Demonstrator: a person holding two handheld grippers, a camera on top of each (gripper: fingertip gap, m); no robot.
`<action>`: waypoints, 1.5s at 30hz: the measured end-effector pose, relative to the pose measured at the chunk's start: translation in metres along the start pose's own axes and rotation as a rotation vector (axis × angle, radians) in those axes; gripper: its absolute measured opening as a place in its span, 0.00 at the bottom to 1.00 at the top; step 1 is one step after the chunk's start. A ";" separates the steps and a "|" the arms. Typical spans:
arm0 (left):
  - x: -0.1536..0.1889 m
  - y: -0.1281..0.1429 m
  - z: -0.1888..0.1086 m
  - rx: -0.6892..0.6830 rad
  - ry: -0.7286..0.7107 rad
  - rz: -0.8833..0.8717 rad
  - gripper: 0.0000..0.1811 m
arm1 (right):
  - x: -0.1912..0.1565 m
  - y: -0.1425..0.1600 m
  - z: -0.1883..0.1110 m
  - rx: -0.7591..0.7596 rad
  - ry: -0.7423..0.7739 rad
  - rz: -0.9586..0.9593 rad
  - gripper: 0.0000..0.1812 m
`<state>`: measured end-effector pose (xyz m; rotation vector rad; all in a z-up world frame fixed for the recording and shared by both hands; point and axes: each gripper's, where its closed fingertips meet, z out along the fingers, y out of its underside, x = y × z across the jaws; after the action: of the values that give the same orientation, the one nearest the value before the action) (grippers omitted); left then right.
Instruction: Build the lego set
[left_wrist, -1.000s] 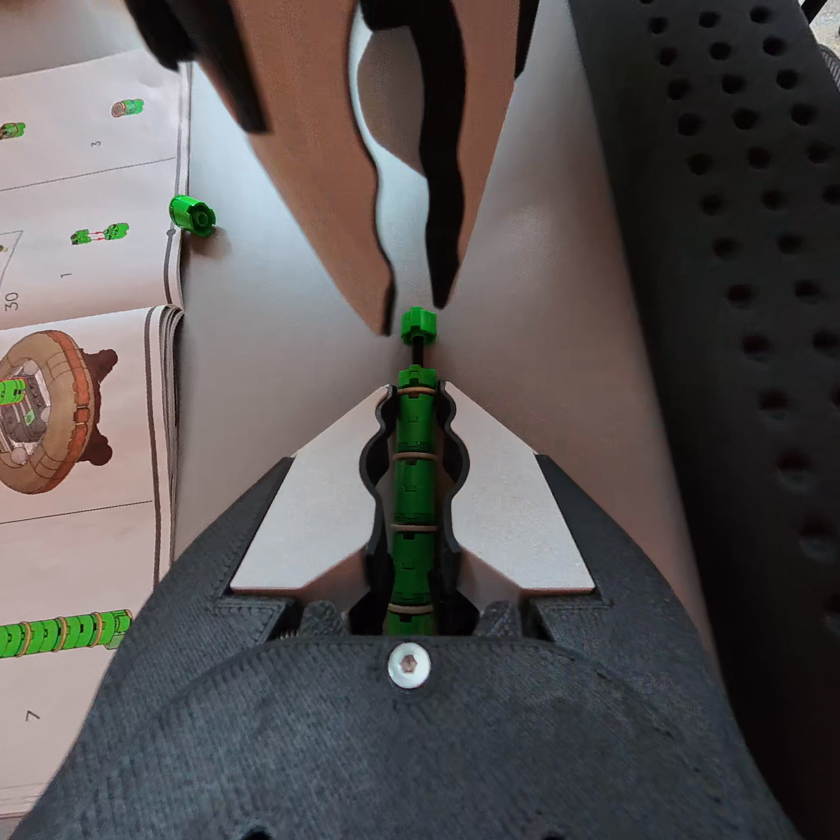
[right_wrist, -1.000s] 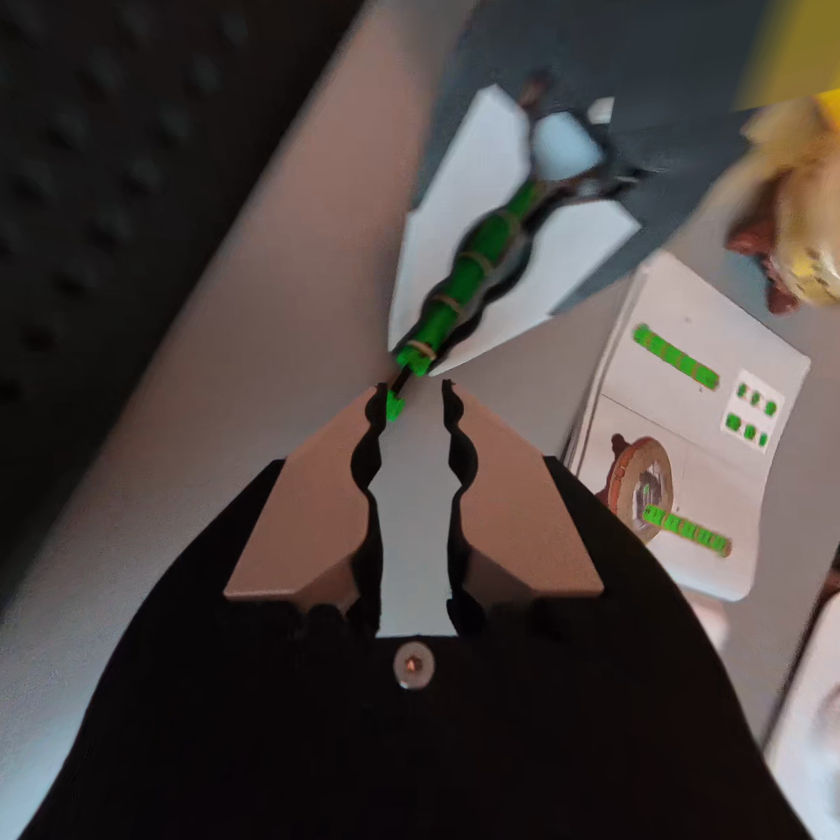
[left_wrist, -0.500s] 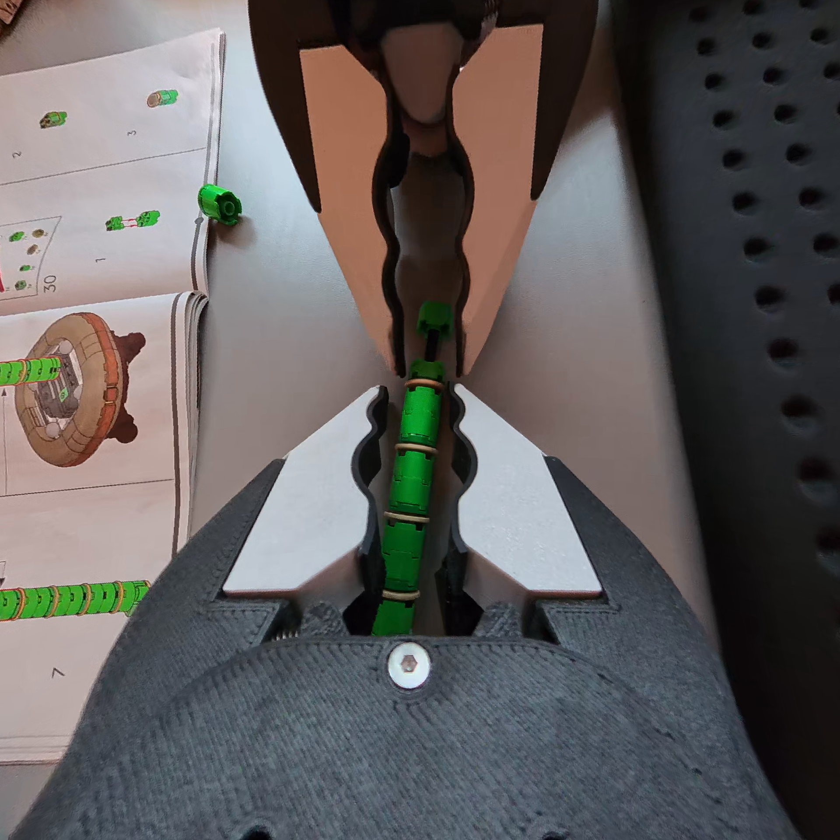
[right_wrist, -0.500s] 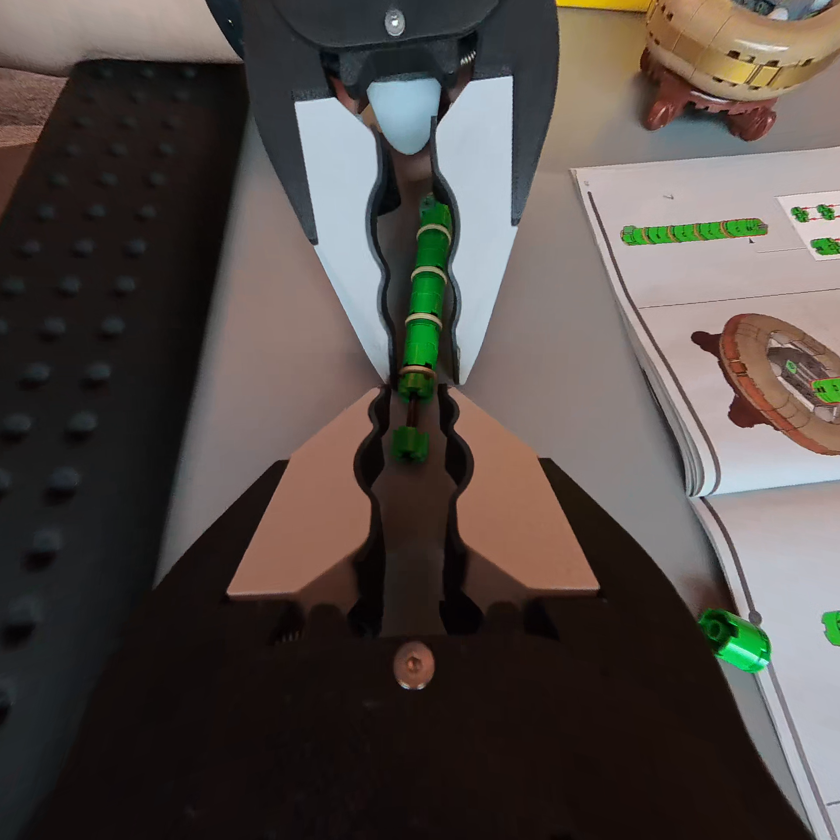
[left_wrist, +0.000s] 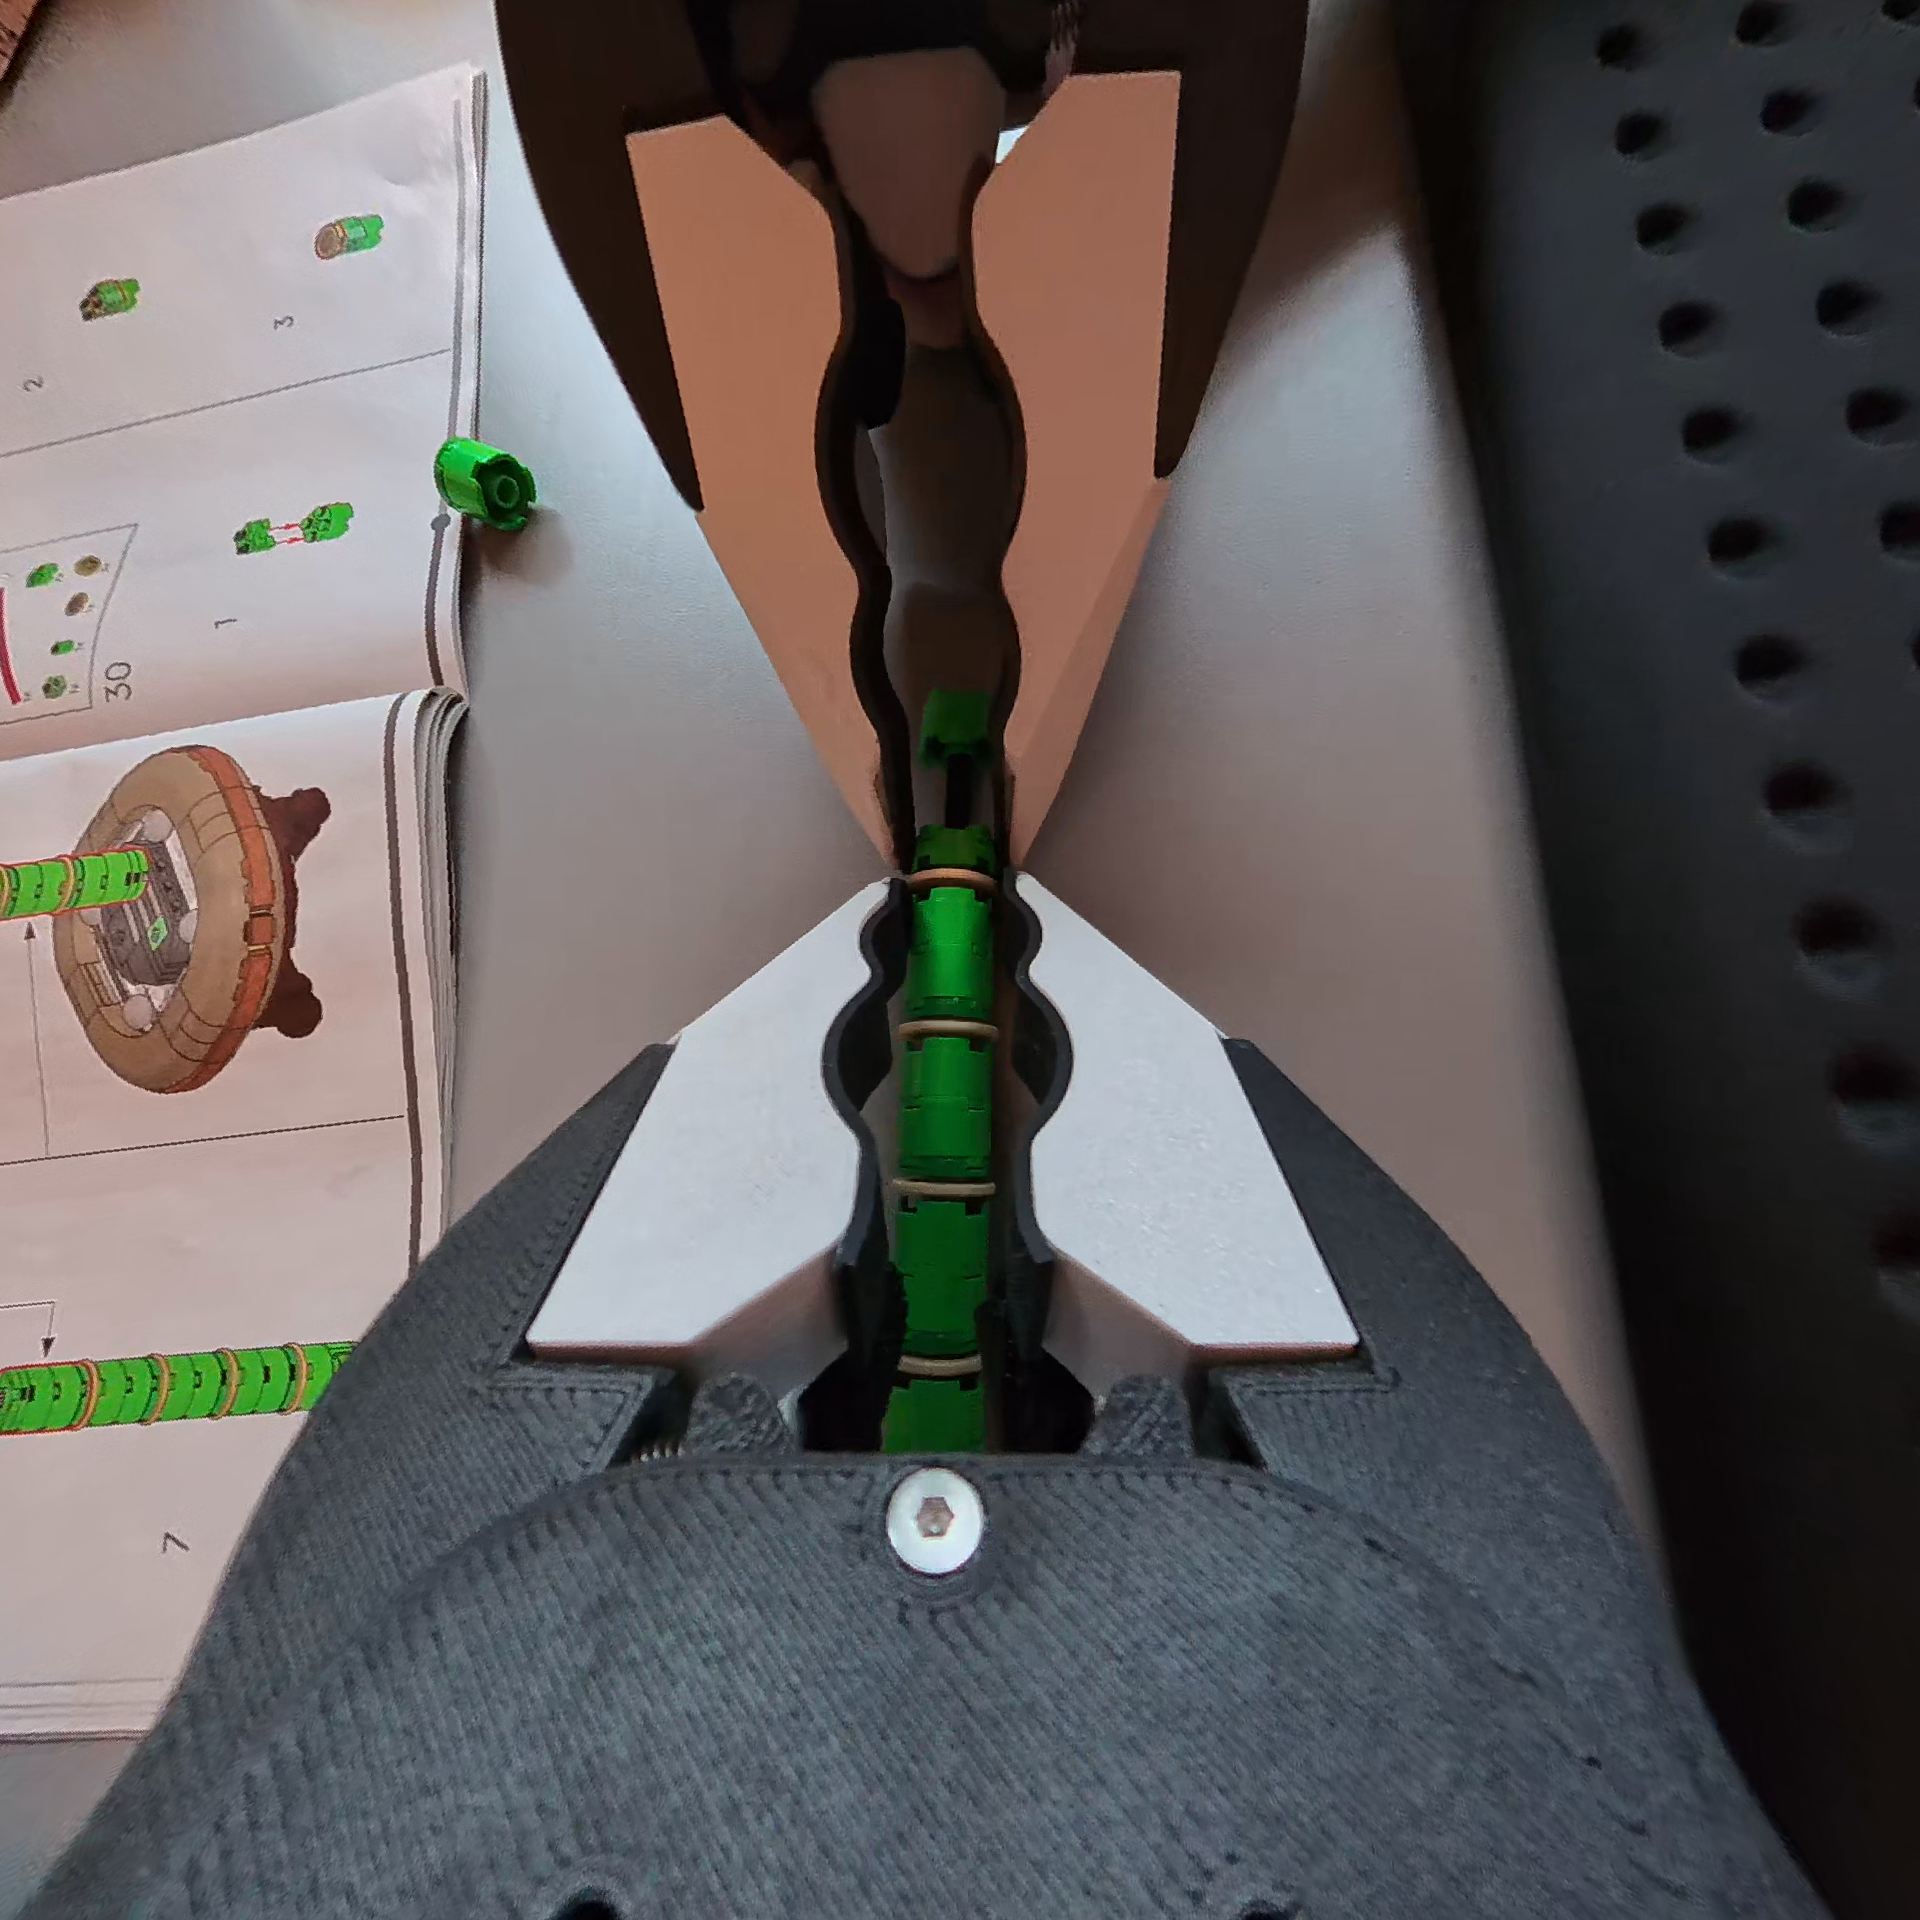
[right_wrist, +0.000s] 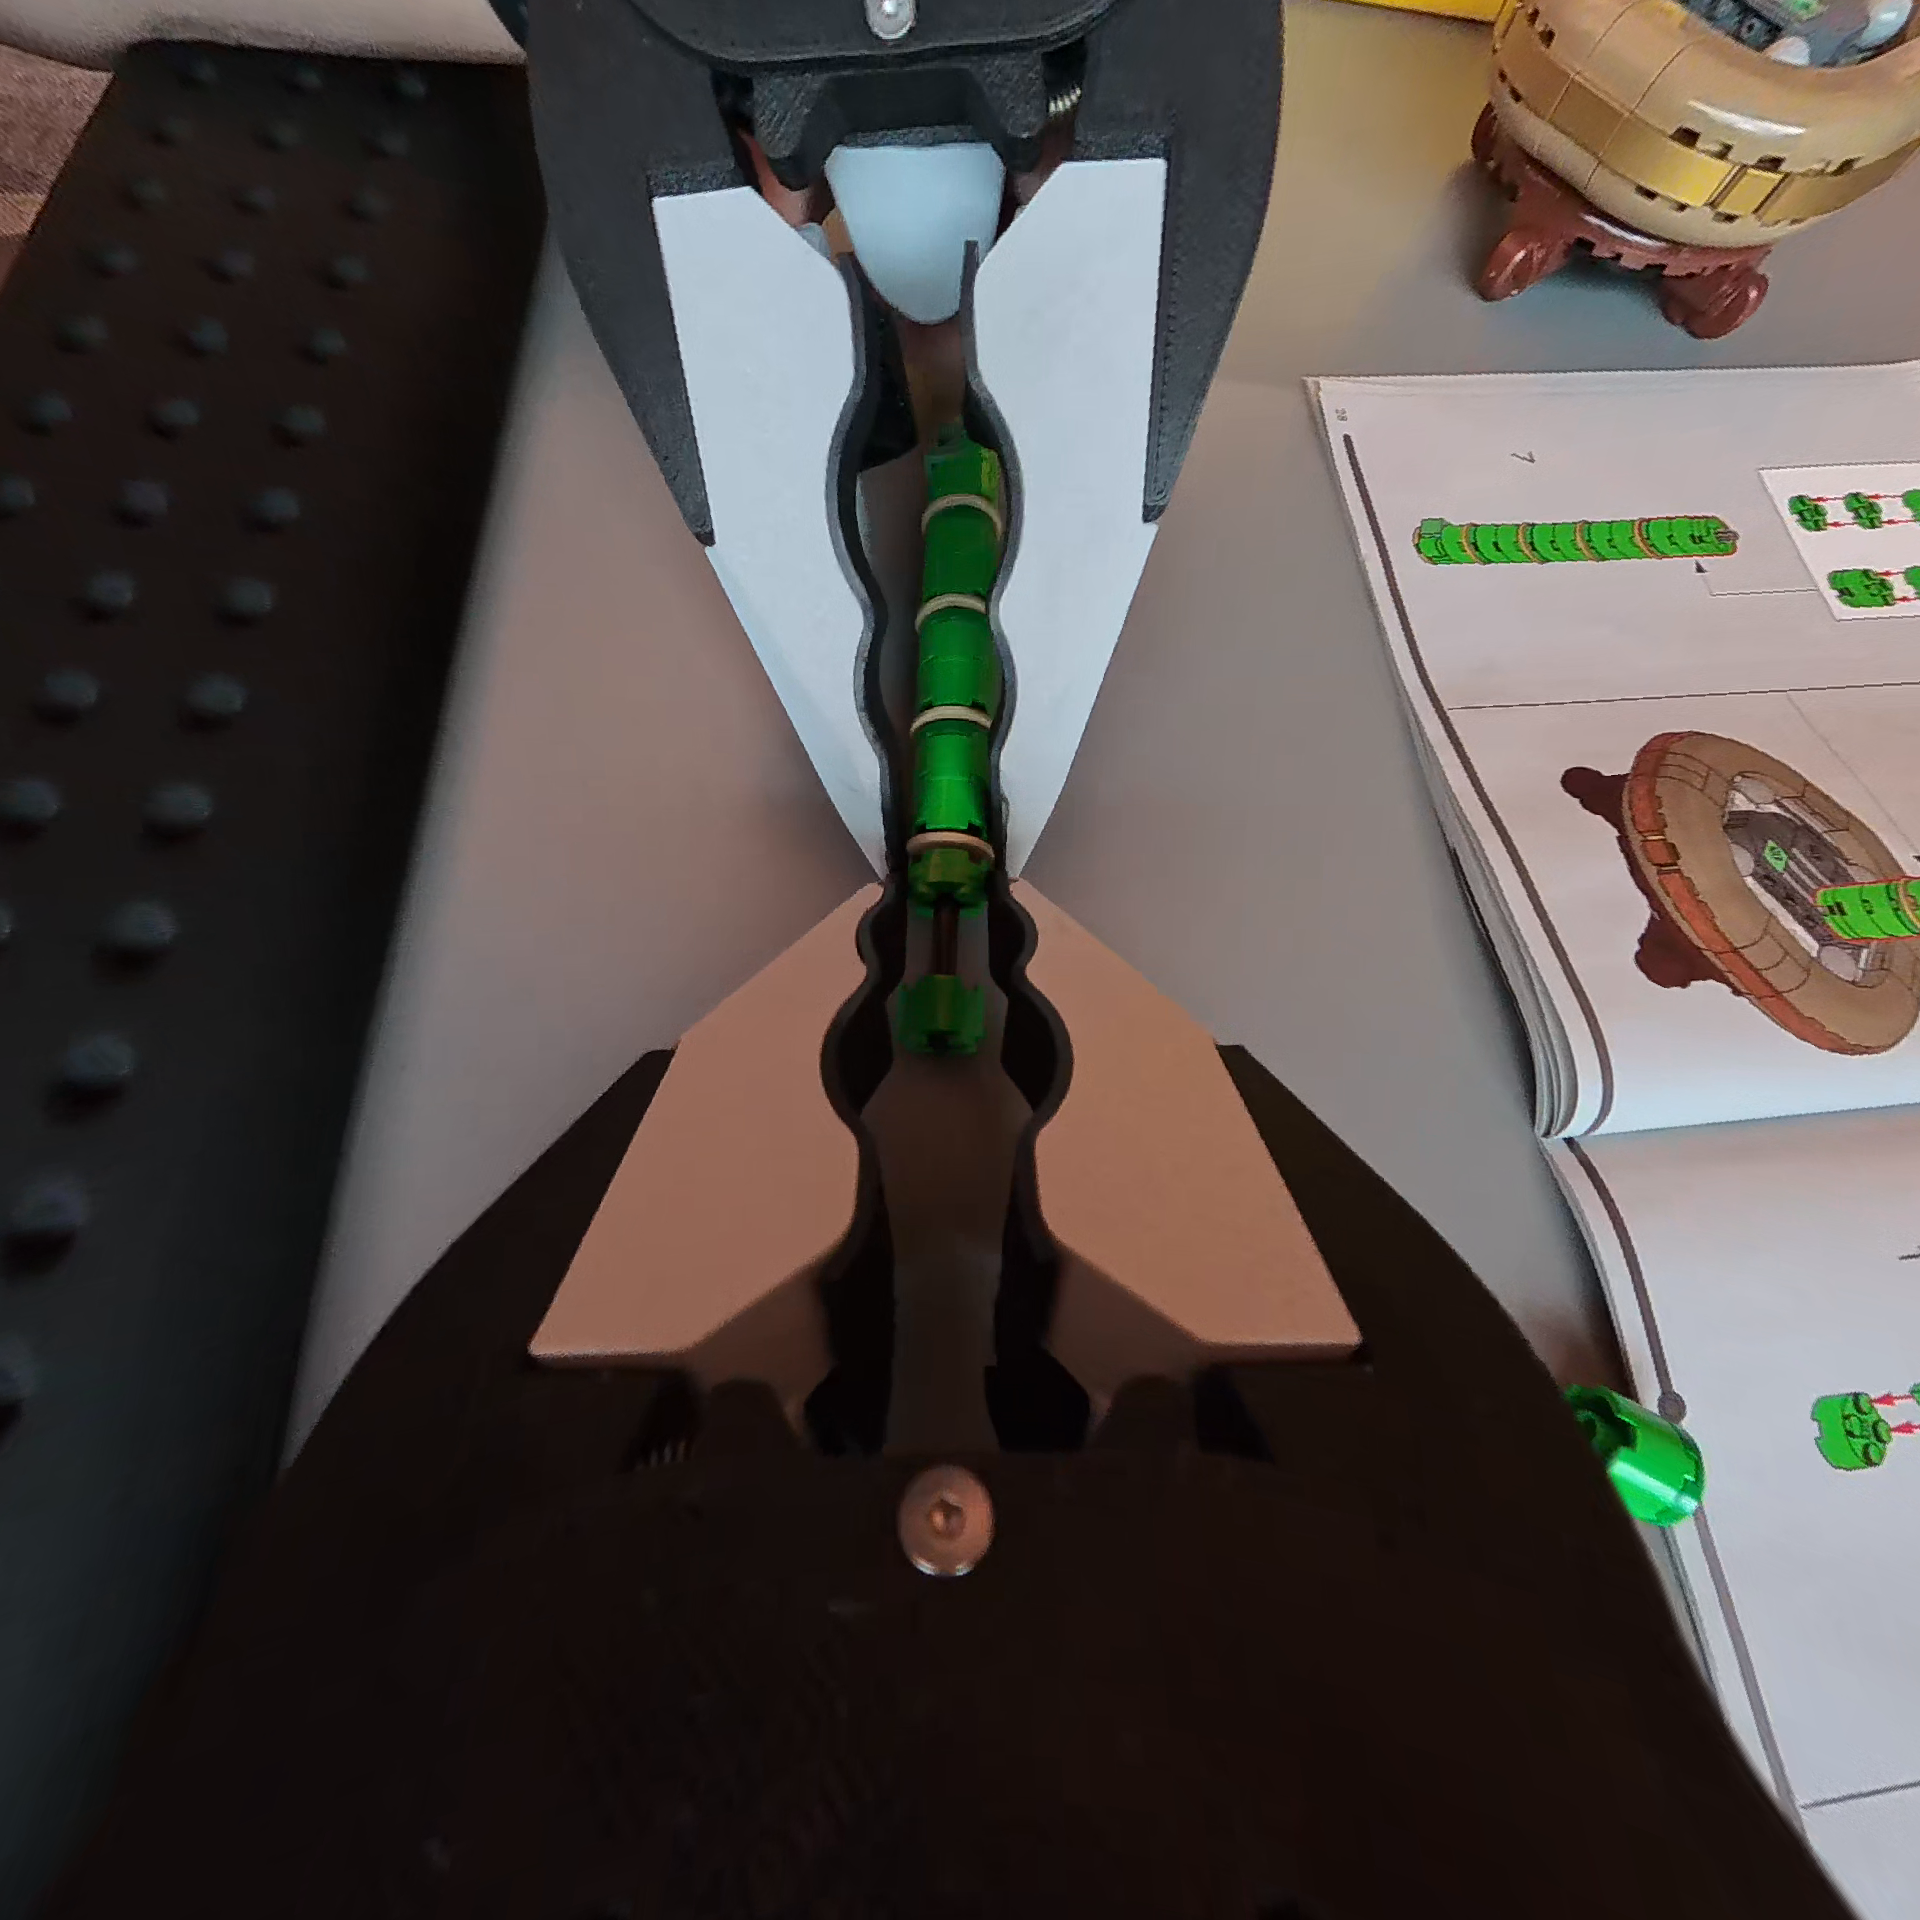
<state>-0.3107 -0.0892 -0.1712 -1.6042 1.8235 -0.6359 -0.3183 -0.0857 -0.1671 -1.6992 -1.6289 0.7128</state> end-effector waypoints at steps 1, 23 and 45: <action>0.000 0.000 0.000 0.003 0.002 -0.010 0.09 | 0.000 0.000 0.000 0.003 0.010 -0.005 0.08; 0.008 -0.001 -0.001 0.040 0.061 -0.058 0.09 | -0.008 0.002 -0.006 0.023 -0.003 -0.069 0.03; 0.008 0.000 0.000 0.048 0.052 -0.061 0.09 | -0.009 -0.005 0.002 0.027 -0.032 -0.002 0.09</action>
<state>-0.3114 -0.0976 -0.1719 -1.6310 1.7881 -0.7496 -0.3230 -0.0946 -0.1651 -1.6746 -1.6349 0.7616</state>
